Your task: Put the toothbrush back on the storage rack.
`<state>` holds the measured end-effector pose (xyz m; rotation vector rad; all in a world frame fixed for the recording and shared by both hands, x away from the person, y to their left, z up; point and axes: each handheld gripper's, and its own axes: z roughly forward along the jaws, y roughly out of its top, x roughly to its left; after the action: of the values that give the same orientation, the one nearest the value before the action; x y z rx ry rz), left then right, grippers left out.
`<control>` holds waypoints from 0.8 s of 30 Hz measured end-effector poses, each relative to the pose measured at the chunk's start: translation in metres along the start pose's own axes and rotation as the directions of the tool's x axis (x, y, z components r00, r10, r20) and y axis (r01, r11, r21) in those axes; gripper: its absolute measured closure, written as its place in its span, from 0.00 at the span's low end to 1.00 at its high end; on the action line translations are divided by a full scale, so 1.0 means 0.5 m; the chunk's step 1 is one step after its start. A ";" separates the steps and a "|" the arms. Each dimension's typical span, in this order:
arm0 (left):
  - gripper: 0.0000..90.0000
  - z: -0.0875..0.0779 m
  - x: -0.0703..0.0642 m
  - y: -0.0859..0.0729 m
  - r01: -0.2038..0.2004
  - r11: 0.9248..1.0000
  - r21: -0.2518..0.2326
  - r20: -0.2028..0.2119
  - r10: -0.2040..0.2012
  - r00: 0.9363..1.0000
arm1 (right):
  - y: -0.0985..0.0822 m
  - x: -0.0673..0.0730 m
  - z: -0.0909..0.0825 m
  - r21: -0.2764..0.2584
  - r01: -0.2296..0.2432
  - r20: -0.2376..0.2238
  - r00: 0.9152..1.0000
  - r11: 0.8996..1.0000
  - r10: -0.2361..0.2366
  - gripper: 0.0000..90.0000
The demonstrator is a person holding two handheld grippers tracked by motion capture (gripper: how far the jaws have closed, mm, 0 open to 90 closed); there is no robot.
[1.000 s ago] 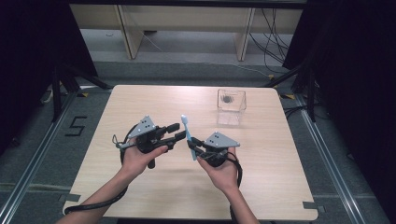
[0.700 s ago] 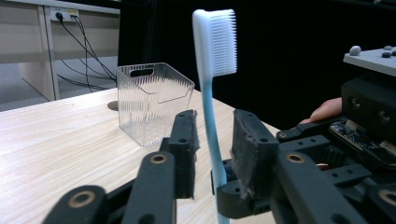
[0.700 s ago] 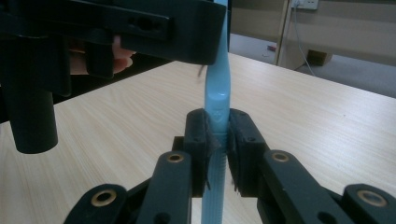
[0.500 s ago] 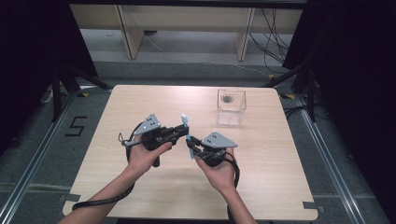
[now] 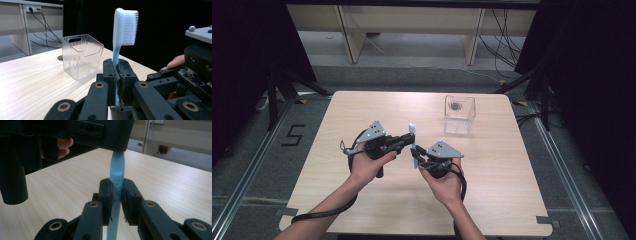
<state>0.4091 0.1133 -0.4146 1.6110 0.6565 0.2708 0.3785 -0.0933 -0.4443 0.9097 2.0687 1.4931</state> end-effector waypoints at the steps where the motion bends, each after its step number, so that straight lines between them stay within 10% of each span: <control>1: 0.95 0.000 0.000 0.001 -0.004 1.000 0.001 0.002 0.004 1.000 | 0.000 0.000 0.000 -0.002 0.003 0.002 1.000 1.000 -0.003 0.88; 15: 0.95 -0.013 0.015 0.016 -0.112 0.994 0.000 0.071 0.112 0.991 | 0.003 -0.005 -0.009 0.014 0.029 -0.079 0.996 0.999 -0.028 0.56; 24: 0.95 -0.011 0.012 0.010 -0.126 0.992 0.020 0.132 0.122 0.984 | 0.007 -0.023 -0.016 0.001 0.041 -0.163 0.986 0.999 -0.041 0.58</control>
<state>0.4122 0.1211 -0.4099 1.6846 0.4625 0.2455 0.3819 -0.1065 -0.4388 0.7639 2.1927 1.5890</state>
